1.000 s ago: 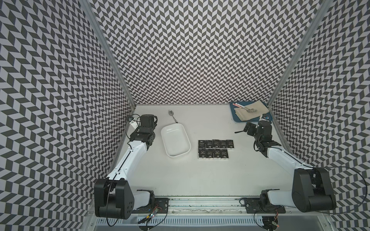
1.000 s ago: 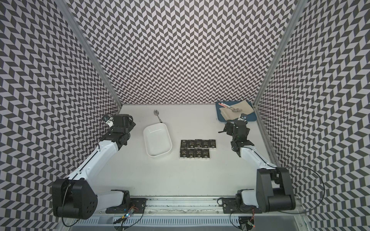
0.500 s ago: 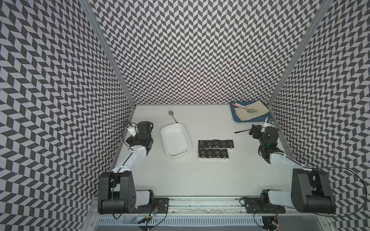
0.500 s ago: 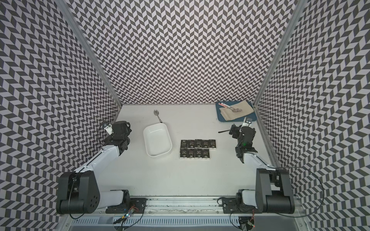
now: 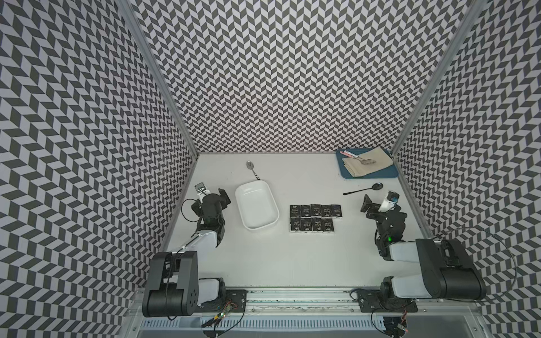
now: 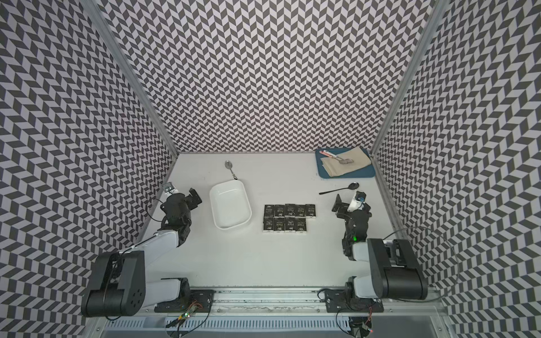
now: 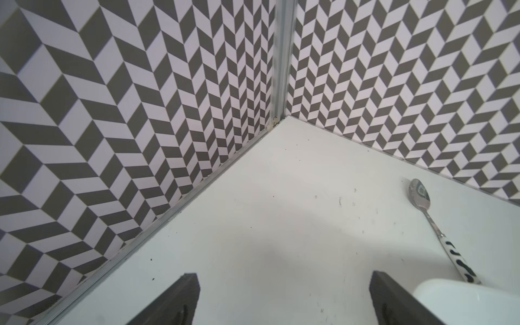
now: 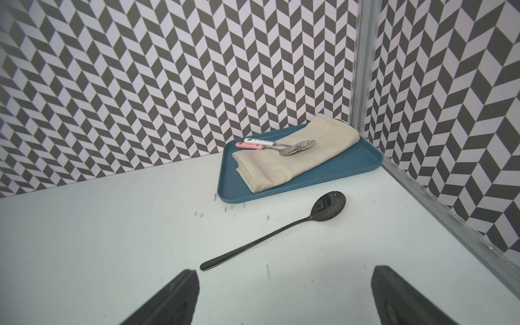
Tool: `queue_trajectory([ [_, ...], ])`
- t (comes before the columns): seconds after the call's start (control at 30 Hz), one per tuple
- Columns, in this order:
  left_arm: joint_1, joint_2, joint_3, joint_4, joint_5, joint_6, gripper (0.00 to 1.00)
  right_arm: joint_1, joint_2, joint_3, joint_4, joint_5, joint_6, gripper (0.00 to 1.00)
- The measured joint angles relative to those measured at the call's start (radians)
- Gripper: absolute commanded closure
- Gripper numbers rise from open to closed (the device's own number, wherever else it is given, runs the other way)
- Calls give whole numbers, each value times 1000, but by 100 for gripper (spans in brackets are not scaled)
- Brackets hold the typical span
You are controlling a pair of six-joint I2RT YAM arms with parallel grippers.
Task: Take the pocket tissues out of the storage box
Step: Reset both arms
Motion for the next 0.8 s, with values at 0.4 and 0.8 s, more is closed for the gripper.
queue_trajectory([
  [0.4,-15,195,-100,423,197,134,1,54,87,25,178,96,-40,1],
  [0.8,-48,236,-126,586,298,226,1,56,103,21,197,126,-47,0],
])
